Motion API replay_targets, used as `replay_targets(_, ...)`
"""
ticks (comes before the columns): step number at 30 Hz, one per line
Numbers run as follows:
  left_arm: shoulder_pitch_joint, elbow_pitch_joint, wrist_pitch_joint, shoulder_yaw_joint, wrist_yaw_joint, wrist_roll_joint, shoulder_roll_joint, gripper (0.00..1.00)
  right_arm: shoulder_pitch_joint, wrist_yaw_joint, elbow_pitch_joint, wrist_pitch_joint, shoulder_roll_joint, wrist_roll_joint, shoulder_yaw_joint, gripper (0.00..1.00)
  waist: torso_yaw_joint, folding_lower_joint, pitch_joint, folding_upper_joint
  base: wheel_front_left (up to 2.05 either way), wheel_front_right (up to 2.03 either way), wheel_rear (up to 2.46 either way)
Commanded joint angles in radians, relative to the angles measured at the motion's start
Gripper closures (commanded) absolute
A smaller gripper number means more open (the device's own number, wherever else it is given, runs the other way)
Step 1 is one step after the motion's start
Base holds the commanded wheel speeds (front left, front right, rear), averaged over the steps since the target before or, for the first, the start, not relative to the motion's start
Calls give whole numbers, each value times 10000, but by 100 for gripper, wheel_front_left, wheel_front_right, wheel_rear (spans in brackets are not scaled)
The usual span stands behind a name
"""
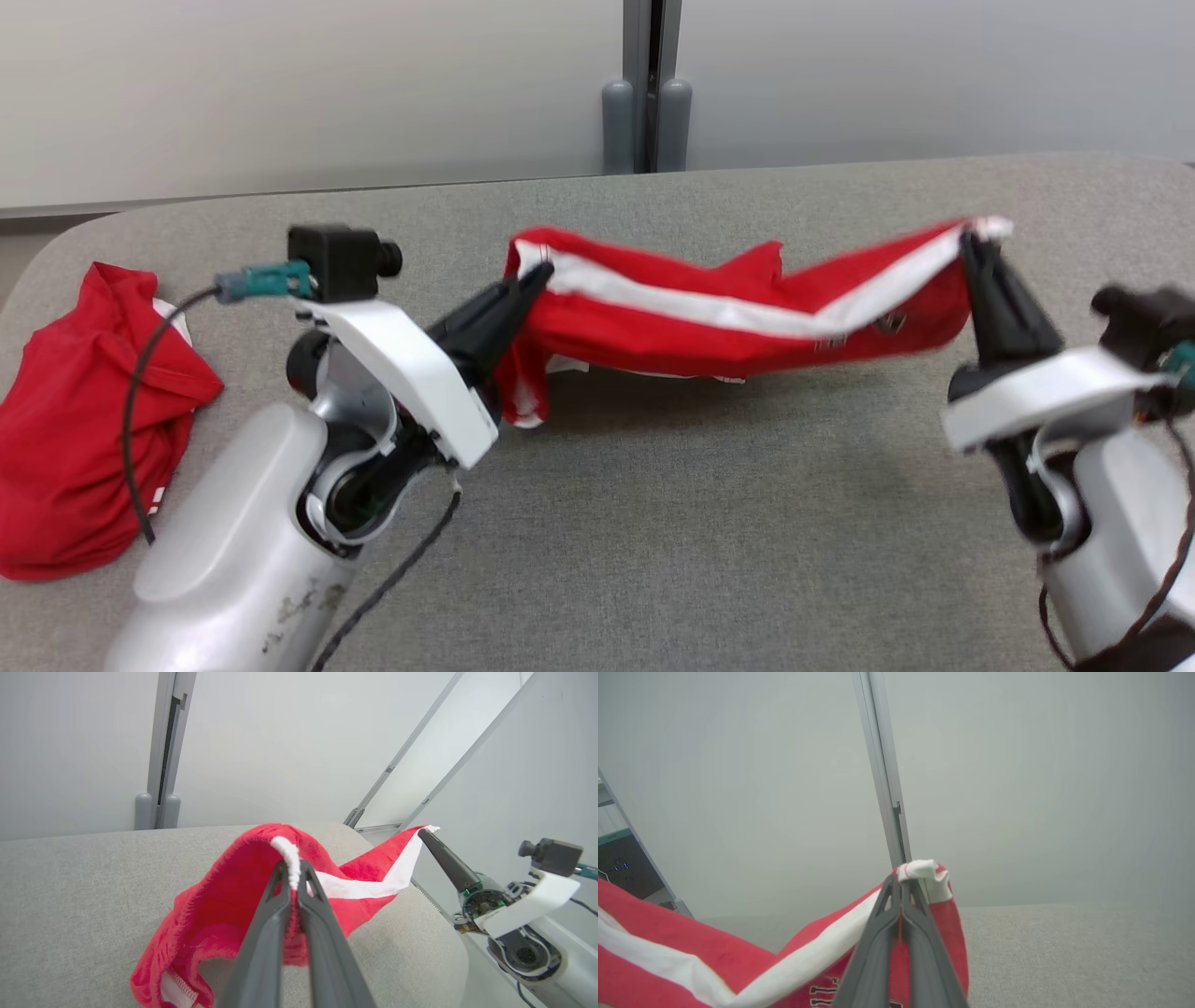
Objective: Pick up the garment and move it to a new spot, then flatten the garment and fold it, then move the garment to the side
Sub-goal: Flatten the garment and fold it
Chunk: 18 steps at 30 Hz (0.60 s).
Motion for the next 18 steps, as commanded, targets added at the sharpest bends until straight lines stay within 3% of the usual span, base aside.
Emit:
replay_targets(1, -311, -247, -143, 172, -43, 16, 90, 100, -386, 0, -549, 233, -153, 226, 87, 100, 30, 0, -120, 0, 0, 0, 0)
replay_targets(10, -1699, -996, -910, 569, 427, 475, -508, 100, -2082, 0, -2664, 1516, -703, -495, -627, 100, 416, 0, -663, 0, 0, 0, 0)
replay_targets(18, -1860, -1608, -859, 631, 746, 565, -523, 100, -1469, 0, -4449, 2657, 266, -1717, -2364, 100, 560, 0, -1059, 0, 0, 0, 0)
